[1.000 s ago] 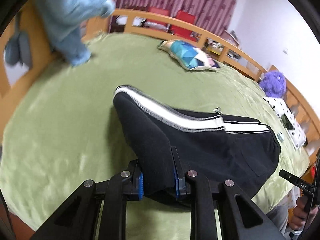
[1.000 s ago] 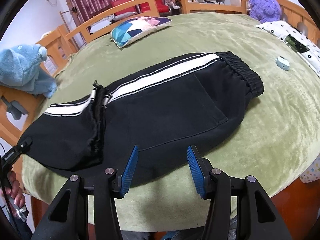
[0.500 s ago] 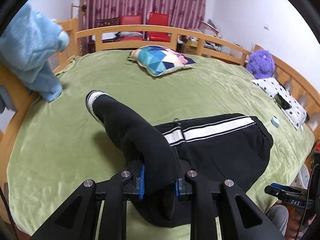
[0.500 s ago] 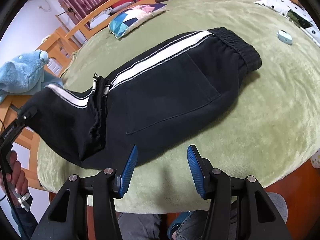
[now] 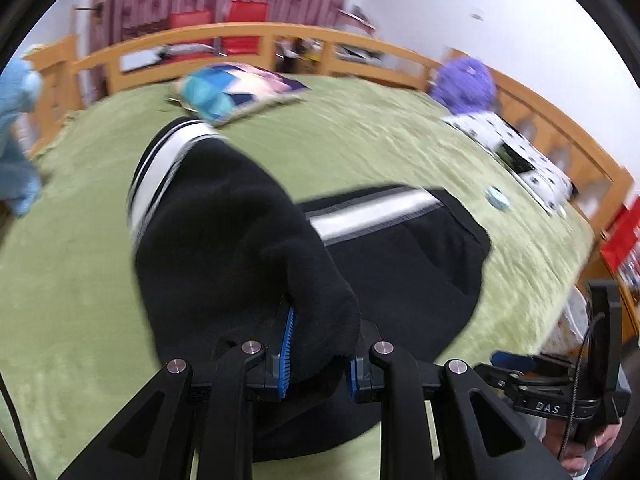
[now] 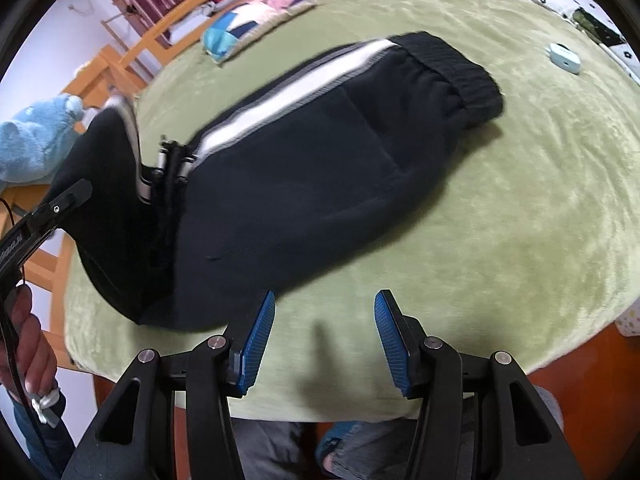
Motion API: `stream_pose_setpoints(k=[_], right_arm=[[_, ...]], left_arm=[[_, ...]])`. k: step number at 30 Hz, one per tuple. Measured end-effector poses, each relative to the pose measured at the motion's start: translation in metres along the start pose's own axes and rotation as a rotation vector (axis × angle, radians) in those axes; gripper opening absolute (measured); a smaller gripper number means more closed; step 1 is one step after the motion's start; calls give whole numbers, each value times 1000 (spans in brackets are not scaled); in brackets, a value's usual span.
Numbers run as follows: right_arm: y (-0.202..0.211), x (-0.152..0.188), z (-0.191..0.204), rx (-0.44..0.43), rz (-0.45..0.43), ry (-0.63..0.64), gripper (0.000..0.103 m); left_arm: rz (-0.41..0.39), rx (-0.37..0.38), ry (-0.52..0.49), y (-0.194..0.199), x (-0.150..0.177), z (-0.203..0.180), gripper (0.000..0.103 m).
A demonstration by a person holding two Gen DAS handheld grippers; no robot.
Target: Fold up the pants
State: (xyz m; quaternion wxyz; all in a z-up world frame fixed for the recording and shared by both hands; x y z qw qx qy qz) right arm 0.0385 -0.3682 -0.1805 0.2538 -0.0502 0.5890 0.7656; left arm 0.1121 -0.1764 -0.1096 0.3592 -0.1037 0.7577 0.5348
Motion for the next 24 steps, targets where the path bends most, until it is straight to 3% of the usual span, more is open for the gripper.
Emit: stream_pose_setpoints(k=[5, 7, 9, 11, 15, 20, 24], right_arm=[[11, -6, -11, 42, -12, 29, 51], [17, -10, -7, 29, -39, 53, 51], [21, -18, 0, -6, -74, 58, 51], [16, -28, 13, -69, -86, 50, 51], [-1, -47, 45, -170, -98, 50, 51], [-24, -68, 92, -278, -112, 65, 53], [-61, -89, 121, -256, -89, 80, 57]], left_arm=[[97, 92, 94, -30, 12, 0, 21], [91, 142, 125, -22, 13, 7, 33], [83, 237, 144, -6, 14, 12, 53], [79, 275, 154, 7, 19, 18, 58], [70, 199, 159, 20, 34, 45, 61], [97, 115, 262, 18, 60, 98, 61], [106, 91, 355, 19, 75, 132, 61]])
Point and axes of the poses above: each gripper's, at about its wrist camera, not at the fingertips, and y roughly against the way its jaws point, z to its left, x to its underside, the point moved 5 cm from there along -y, roughly the way its jaws point, and after that the axes turned 1 degree about y, right-handed, at the moved point
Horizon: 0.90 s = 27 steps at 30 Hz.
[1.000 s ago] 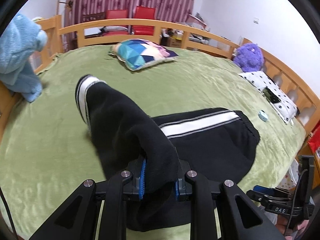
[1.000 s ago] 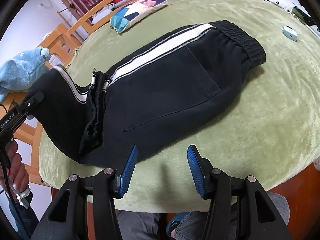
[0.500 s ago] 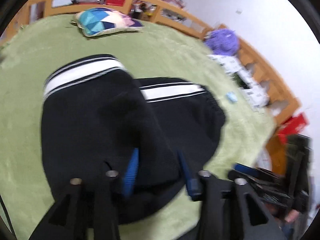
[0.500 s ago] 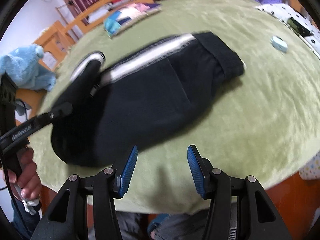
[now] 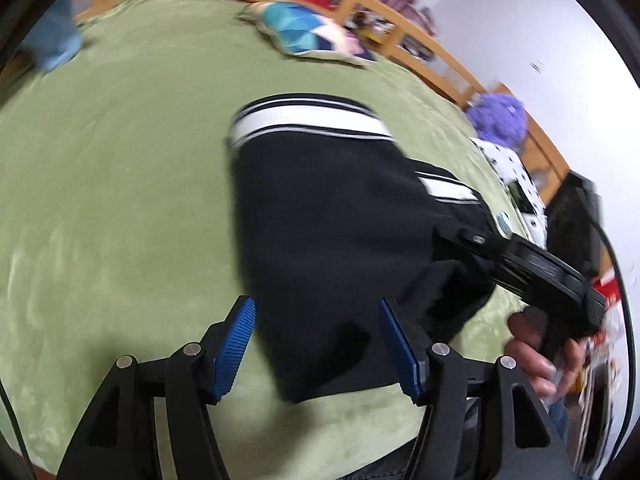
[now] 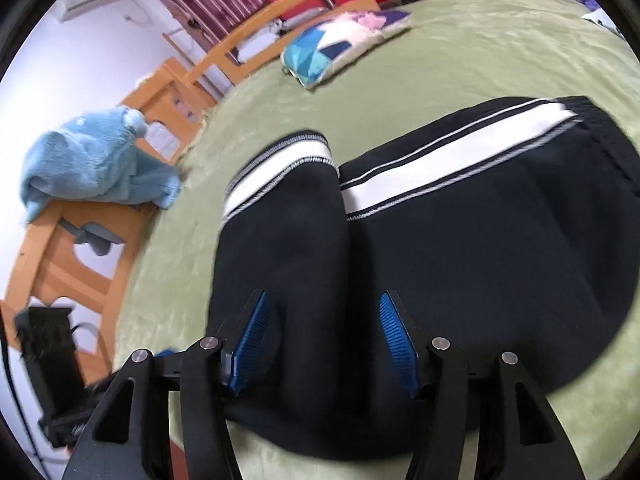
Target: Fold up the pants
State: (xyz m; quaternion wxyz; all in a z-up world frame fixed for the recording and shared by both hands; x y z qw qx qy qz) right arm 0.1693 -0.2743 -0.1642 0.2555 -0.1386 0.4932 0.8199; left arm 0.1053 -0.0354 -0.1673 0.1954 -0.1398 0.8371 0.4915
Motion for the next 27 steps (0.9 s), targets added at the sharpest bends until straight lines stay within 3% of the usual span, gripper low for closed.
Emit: stream_pose_setpoints(k=[2, 3, 4, 7, 10, 15, 19, 22, 25, 27], right_arm=[[-29, -4, 3, 33, 58, 6, 42], [-41, -4, 8, 19, 90, 29, 18], [-48, -6, 15, 34, 104, 84, 16], [-22, -22, 34, 55, 6, 243, 13], [28, -44, 29, 7, -86, 238, 13], [106, -77, -35, 125, -231, 195, 13], [120, -83, -123, 329, -234, 99, 14], [91, -69, -185, 487, -130, 87, 14], [88, -60, -209, 416, -123, 19, 16], [102, -59, -206, 409, -148, 16, 23]], left_arm=[[3, -8, 36, 2, 1, 14, 61], [2, -11, 40, 2, 1, 18, 61], [-1, -19, 44, 3, 1, 21, 61], [-7, -34, 33, 4, -1, 24, 61], [-4, -39, 7, 1, -2, 18, 61], [6, -9, -37, -11, -3, -6, 61], [39, 24, -67, -31, -3, -31, 61], [59, 45, -117, -43, -3, -54, 61], [66, 46, -167, -49, -4, -76, 61], [68, 57, -182, -54, -5, -89, 61]])
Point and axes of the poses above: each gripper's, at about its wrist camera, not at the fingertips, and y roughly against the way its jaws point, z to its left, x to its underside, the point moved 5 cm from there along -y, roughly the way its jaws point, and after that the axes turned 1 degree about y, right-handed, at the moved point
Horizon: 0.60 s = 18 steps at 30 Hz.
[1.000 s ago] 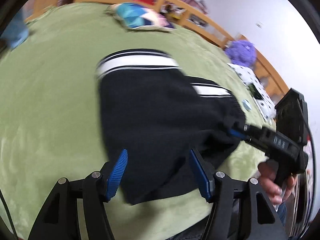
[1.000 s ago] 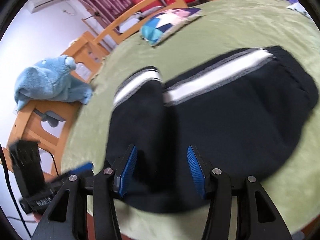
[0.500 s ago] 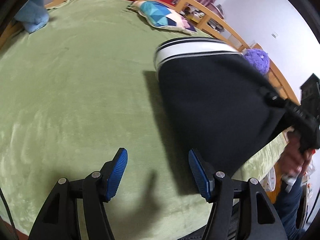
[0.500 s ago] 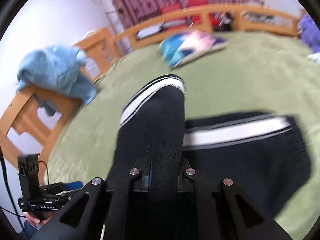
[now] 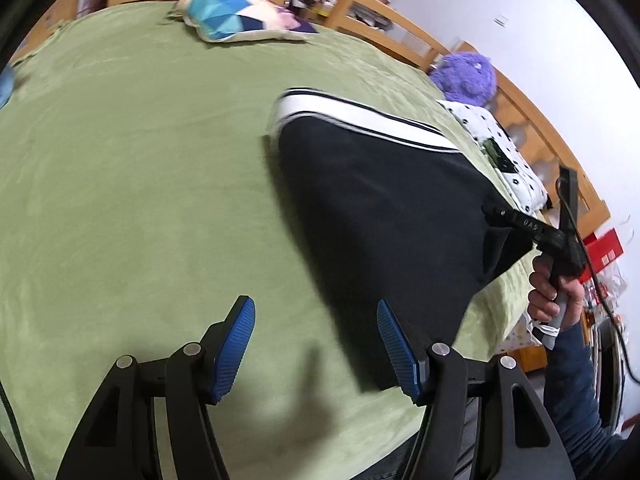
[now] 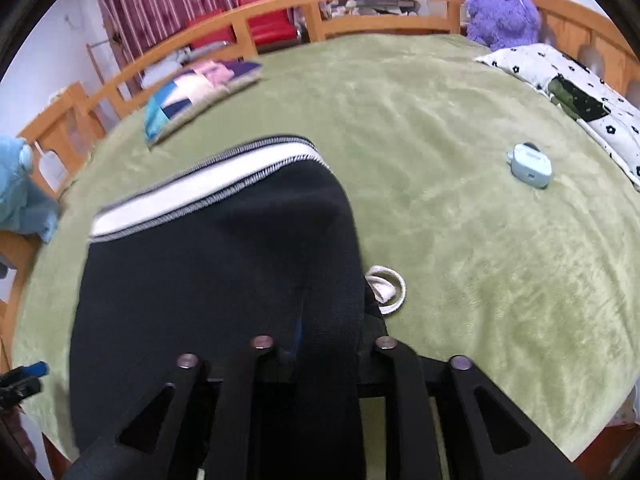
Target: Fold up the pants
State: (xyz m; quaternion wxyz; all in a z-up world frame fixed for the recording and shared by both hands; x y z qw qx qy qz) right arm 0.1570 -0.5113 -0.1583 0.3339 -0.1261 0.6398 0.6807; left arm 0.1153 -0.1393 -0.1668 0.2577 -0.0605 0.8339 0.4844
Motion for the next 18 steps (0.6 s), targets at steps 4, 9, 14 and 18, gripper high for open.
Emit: stream_pose_setpoints(k=[4, 9, 14, 18], right_arm=[[29, 0, 7, 9, -96, -3, 35], [6, 50, 2, 128, 1, 83, 36], [7, 59, -21, 59, 55, 32, 38], [42, 33, -28, 32, -60, 43, 59]], left_arm=[[-3, 31, -23, -12, -2, -26, 61], [97, -22, -49, -64, 30, -43, 64], [129, -17, -71, -66, 40, -45, 63], [24, -32, -150, -37, 17, -48, 63]])
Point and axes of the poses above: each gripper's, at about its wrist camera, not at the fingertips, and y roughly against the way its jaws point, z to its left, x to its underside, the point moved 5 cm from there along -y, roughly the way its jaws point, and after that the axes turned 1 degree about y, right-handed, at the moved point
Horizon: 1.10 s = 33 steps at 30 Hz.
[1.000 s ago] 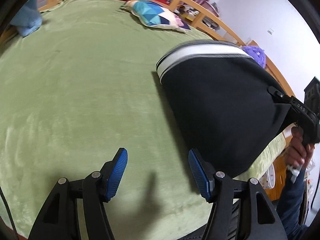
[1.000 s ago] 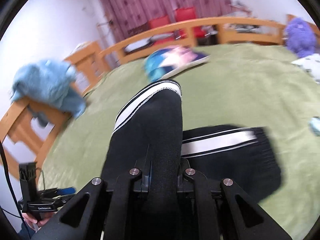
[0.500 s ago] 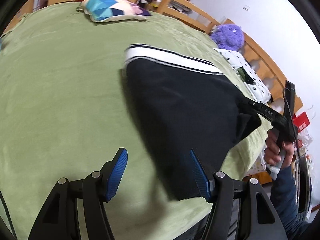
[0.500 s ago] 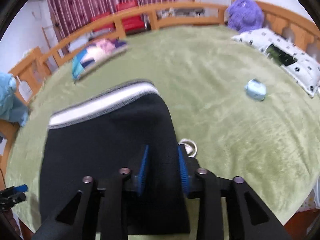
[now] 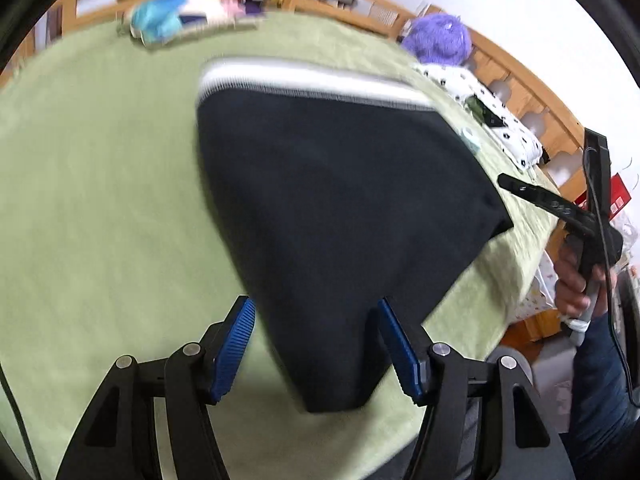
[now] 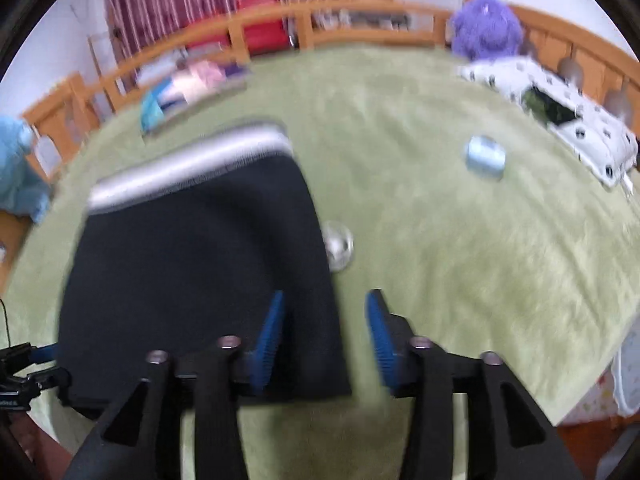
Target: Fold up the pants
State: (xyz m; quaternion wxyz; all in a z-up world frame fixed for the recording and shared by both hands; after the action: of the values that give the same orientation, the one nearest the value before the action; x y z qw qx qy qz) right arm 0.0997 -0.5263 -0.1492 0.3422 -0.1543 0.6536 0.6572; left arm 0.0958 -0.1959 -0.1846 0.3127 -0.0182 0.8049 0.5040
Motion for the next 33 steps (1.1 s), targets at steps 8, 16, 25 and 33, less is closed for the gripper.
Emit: stream_pose_setpoints(k=[8, 16, 25, 33], right_arm=[[-67, -35, 9, -120, 115, 15, 67], [-112, -34, 5, -238, 184, -19, 70], [-132, -31, 6, -316, 211, -101, 67], [-88, -45, 28, -314, 137, -117, 28]], left_arm=[[-26, 33, 123, -29, -51, 30, 63], [31, -24, 167, -84, -57, 46, 84], [1, 32, 222, -94, -68, 42, 49], [-68, 137, 199, -46, -82, 39, 19]])
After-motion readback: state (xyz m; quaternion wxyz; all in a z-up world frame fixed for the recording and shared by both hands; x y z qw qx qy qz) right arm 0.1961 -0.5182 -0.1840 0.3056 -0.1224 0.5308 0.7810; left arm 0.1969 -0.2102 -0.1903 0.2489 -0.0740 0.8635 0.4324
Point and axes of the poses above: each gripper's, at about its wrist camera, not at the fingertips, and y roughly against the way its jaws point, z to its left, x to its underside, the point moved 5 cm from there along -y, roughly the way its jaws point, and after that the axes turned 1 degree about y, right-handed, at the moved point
